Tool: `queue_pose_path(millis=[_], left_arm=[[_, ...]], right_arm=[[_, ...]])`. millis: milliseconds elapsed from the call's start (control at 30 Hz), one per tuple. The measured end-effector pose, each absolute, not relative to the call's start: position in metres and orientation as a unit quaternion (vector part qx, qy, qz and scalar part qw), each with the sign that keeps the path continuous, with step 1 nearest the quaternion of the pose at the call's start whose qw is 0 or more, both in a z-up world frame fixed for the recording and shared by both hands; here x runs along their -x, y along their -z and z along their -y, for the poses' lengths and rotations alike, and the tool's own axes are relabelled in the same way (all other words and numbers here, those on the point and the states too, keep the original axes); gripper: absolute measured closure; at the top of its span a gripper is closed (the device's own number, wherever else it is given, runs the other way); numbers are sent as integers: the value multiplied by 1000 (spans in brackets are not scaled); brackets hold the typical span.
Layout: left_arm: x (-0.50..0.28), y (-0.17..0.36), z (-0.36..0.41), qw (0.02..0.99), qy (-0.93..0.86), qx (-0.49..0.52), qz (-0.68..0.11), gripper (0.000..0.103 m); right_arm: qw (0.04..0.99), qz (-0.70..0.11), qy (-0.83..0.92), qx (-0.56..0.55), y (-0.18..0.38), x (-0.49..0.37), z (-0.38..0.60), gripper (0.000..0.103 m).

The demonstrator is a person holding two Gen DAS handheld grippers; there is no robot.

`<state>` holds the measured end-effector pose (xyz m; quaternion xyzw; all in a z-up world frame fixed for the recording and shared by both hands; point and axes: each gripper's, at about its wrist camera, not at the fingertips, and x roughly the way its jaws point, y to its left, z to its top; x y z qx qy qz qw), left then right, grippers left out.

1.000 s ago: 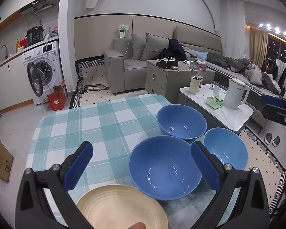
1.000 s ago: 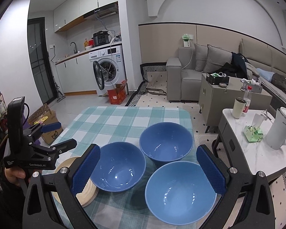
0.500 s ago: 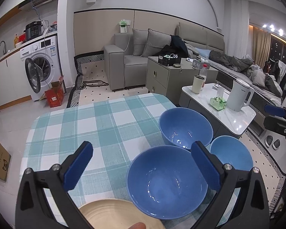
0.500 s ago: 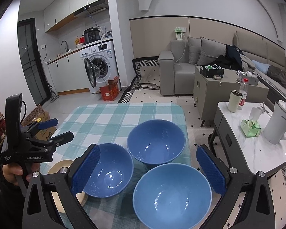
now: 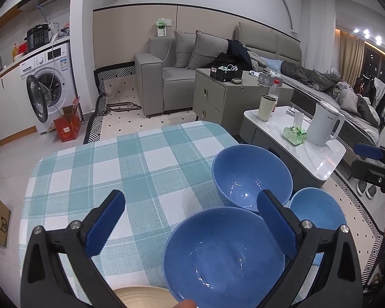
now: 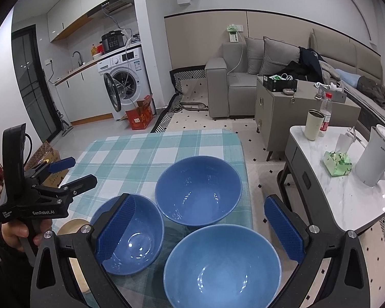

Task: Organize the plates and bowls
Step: 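Move both grippers toward the rim of a blue bowl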

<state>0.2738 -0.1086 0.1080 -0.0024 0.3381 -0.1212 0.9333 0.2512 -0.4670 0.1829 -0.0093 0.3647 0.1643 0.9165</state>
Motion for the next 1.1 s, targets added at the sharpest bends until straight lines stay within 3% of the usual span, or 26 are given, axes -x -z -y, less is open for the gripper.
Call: queue_pose_path(millis=[1100], left_arm=[[-351, -64, 140, 907, 135, -20, -397, 0]], right_arm=[[887, -438, -146, 4, -125, -326, 475, 1]])
